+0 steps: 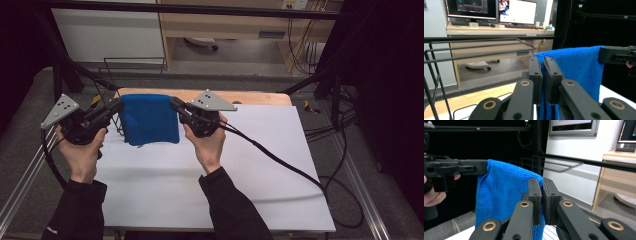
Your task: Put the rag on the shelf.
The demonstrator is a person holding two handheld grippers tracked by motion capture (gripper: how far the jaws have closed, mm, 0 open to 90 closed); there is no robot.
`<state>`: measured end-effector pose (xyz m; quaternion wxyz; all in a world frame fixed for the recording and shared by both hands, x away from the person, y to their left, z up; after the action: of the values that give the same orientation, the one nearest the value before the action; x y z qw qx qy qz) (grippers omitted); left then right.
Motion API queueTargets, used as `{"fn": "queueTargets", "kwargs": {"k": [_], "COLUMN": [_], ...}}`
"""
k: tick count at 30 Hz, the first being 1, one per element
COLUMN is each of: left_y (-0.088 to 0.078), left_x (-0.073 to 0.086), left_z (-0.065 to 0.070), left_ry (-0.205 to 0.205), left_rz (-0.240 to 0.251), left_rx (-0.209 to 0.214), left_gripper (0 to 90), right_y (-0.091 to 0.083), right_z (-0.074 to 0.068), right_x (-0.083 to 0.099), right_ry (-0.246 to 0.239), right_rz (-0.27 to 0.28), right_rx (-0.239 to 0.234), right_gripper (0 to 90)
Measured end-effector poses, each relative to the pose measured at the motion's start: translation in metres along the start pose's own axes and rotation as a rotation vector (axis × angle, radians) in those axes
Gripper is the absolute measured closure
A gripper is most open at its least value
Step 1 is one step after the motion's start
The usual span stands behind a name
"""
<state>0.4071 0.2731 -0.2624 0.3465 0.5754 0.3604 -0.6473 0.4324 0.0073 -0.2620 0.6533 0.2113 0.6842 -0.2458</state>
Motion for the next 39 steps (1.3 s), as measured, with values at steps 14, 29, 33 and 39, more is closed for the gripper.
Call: {"fn": "queueTargets", "kwargs": {"k": [14, 29, 33, 39], "left_y": [-0.002, 0.000, 0.000, 0.002], "left_x": [-0.023, -0.053, -0.063, -0.078], "left_z": [-0.010, -0.026, -0.029, -0.033], "left_ry": [0.002, 0.021, 0.029, 0.043], "left_rz": [0.081, 0.115, 0.125, 0.144], "left_rx": [-0.014, -0.052, -0.065, -0.082], "left_gripper": [85.0, 85.2, 85.2, 85.2], "right_y": [0.014, 0.033, 0.039, 0.046], "right_z": [-0.002, -0.004, -0.004, -0.003], "right_x": [-0.026, -0.055, -0.062, -0.073], "right_ry": [-0.018, -0.035, -0.043, -0.047], "right_rz": [0.065, 0.101, 0.112, 0.127], "right_rx": [0.010, 0.008, 0.010, 0.012], "right_gripper": [86.7, 86.7, 86.7, 86.7]}}
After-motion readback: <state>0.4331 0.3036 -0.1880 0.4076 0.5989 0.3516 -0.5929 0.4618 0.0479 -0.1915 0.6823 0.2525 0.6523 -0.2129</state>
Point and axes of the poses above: each handheld gripper's, and its own axes: y roughly forward along the jaws, x roughly out of its underside, z roughly to its right, the point moved 3 cm from there along y, roughly forward along the jaws, and after that the axes turned 4 degrees about -x, right-handed, at the moved point
